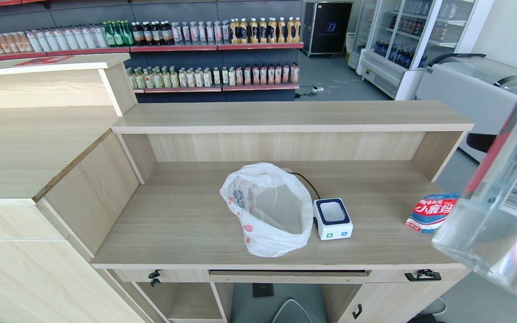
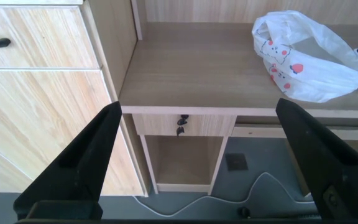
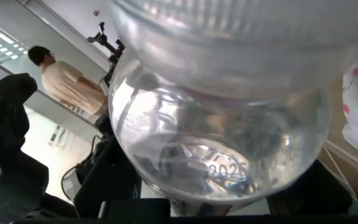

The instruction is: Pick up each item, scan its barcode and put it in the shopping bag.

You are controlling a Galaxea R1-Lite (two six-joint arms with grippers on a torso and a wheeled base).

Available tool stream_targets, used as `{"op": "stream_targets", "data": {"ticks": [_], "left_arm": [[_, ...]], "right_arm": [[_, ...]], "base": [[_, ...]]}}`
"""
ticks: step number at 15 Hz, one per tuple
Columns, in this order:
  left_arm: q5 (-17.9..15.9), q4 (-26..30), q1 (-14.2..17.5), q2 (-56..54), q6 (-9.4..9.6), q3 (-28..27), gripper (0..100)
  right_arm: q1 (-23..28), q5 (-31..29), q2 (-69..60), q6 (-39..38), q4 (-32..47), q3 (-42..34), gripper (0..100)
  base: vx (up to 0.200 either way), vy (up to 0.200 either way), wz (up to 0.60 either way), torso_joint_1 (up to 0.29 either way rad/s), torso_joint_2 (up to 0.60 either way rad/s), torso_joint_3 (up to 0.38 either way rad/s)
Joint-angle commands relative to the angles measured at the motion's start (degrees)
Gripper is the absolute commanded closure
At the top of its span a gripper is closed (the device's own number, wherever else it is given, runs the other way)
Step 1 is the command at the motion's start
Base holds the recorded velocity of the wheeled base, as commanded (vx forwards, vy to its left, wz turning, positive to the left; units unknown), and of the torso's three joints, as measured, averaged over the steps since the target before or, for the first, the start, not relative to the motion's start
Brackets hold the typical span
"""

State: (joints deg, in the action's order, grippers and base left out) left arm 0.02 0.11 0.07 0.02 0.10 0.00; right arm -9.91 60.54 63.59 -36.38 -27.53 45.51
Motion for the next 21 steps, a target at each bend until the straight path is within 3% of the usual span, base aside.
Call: {"op": "stream_targets", "data": {"ticks": [1, 21], "left_arm": [[0.06, 0.07, 0.01, -0.02, -0.01, 0.0, 0], [0.06, 0.07, 0.01, -0.02, -0.01, 0.0, 0]], "right_arm": [[-0.55, 0.02, -1.36, 0.08, 0.1, -0.77, 100], [-0.99, 0.02, -2.5, 0.08, 0.81, -3.14, 100]], "base": [[0.0, 0.0, 0.0, 0.0, 0.0, 0.0], [0.0, 0.0, 0.0, 0.0, 0.0, 0.0]]}}
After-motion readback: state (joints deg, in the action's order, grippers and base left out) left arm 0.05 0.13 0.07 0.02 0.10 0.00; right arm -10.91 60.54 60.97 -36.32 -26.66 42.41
